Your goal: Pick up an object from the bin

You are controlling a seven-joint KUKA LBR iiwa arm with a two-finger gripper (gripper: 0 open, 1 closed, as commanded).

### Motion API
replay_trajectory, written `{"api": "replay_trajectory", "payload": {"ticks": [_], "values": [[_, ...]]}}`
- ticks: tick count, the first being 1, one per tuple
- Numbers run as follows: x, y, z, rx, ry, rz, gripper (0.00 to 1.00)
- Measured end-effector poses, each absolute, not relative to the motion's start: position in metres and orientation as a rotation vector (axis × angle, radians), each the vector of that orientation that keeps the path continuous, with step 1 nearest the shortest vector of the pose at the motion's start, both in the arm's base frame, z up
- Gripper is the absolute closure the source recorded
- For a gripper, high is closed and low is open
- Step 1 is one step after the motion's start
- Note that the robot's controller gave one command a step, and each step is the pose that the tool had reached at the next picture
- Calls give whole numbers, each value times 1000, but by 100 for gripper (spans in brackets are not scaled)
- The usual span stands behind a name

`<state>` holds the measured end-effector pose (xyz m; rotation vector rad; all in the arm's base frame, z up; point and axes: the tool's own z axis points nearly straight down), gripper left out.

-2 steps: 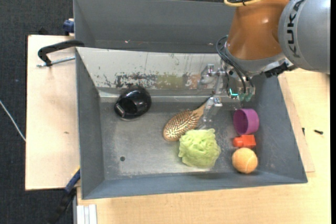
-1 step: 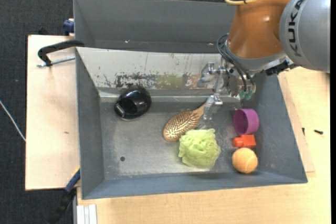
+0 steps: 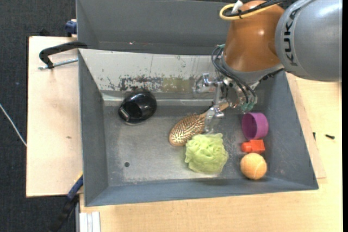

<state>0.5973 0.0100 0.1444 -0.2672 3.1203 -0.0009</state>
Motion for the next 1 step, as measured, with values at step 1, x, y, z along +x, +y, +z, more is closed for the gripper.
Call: {"api": "replay_trajectory", "payload": {"ticks": [1], "values": [[595, 18, 77, -475, 3107, 2, 0]]}}
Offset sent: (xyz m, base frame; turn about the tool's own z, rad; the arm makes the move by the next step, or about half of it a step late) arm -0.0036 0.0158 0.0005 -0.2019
